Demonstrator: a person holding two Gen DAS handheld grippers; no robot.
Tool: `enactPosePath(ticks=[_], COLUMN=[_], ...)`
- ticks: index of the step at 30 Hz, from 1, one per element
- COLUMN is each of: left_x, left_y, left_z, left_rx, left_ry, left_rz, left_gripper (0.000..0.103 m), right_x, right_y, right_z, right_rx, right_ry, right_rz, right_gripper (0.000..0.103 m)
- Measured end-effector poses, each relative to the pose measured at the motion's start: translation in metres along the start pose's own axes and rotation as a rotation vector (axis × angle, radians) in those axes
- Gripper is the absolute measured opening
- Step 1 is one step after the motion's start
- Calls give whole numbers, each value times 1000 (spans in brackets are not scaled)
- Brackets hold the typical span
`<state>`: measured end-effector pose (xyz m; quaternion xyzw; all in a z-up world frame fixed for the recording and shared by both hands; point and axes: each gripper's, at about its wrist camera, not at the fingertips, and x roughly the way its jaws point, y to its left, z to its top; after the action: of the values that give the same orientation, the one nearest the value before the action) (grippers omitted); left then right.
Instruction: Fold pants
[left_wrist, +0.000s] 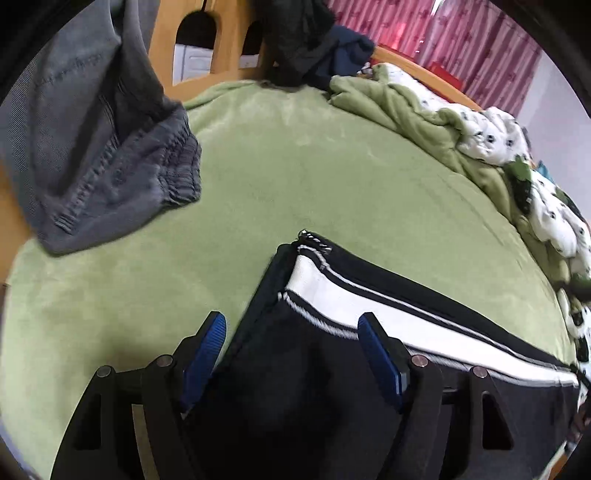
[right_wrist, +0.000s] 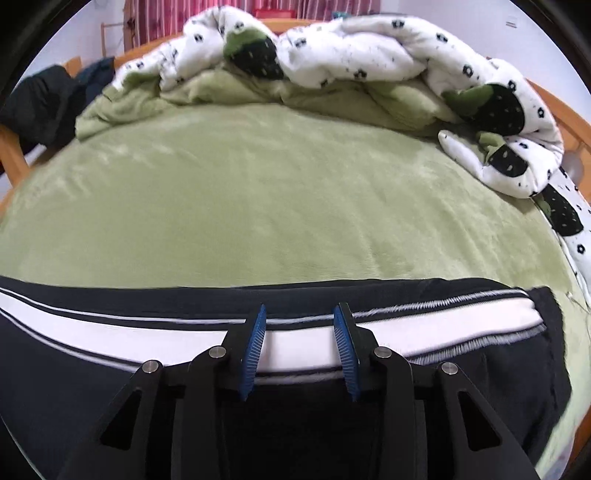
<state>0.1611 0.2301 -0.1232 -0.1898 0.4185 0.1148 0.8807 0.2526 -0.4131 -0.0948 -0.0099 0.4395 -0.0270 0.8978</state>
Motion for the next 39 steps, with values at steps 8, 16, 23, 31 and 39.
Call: enactPosePath(ticks=[8,16,23,31,39], left_x=[-88,-105,-49,-17,5], left_y=[-32,-15,24,41,93], left_z=[-9,-109,-182,-149,-100], left_rx=[179,72,-212,-381,-468], left_ry=[4,74,104,29,-37], left_rz=[-4,-216,-425,-460,-300], left_gripper=[72,72,72,66,26], right_x=[-107,-131,-104,-105,-108], right_y=[81,109,113,120,107], right_z=[-23,-85,-116,-115,-127], right_rx=[42,96,174,207,160], right_ry=[-59,-47,60,50,87], right_rz=[214,267,282,295,285], right_gripper=[57,58,58,58,58])
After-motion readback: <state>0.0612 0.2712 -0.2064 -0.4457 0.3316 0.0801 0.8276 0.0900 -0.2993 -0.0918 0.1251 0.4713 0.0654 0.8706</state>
